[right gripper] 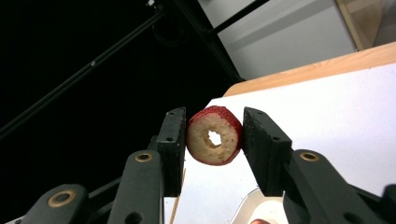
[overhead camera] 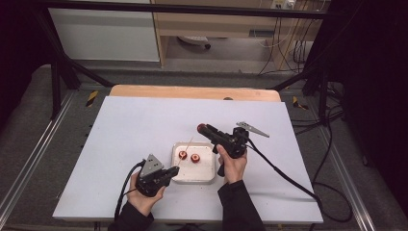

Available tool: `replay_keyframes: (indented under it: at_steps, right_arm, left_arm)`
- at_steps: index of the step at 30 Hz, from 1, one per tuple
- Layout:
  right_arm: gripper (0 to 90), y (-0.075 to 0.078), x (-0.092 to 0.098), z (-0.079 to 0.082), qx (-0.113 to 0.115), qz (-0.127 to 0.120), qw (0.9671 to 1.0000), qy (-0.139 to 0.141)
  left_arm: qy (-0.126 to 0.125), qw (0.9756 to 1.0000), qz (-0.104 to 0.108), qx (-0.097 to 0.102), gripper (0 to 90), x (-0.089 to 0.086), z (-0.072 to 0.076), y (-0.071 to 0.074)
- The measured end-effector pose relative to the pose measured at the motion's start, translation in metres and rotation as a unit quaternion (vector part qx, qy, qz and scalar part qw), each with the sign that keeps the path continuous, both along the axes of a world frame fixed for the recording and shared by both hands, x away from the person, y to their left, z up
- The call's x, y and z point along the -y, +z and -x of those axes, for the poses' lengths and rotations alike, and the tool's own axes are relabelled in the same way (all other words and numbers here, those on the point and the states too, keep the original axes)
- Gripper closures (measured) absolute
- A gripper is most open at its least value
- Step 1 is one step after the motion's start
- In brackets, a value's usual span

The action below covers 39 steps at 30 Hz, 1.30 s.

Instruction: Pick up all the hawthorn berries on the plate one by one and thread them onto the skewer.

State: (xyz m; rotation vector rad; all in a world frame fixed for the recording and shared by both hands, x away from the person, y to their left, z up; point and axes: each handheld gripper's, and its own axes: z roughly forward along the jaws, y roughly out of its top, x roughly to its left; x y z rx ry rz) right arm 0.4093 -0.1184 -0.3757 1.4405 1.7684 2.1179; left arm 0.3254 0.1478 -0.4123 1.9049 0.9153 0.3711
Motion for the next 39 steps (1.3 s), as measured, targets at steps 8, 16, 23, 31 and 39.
replay_keyframes:
  at_steps: [8, 16, 23, 31, 39]
  right_arm:
    - [61.1, 0.003, 0.001, 0.001, 0.002, -0.023, 0.9997, -0.001]
    - [61.1, 0.003, 0.000, 0.002, 0.006, -0.030, 0.9995, -0.003]
    - [61.2, 0.001, -0.001, 0.003, 0.010, -0.031, 0.9995, -0.004]
    - [61.2, -0.001, -0.003, 0.003, 0.013, -0.031, 0.9994, -0.002]
    - [61.2, -0.004, -0.005, 0.003, 0.012, -0.029, 0.9995, 0.003]
  left_arm:
    - [-0.003, 0.9999, 0.015, -0.001, 88.2, 0.011, -0.002, 0.003]
    - [-0.004, 0.9997, 0.024, -0.005, 88.2, 0.015, -0.003, 0.003]
    - [-0.005, 0.9996, 0.027, -0.005, 88.3, 0.016, -0.003, 0.004]
    - [0.000, 0.9994, 0.032, -0.010, 88.3, 0.016, -0.004, 0.003]
    - [0.005, 0.9991, 0.040, -0.013, 88.3, 0.017, -0.005, 0.003]
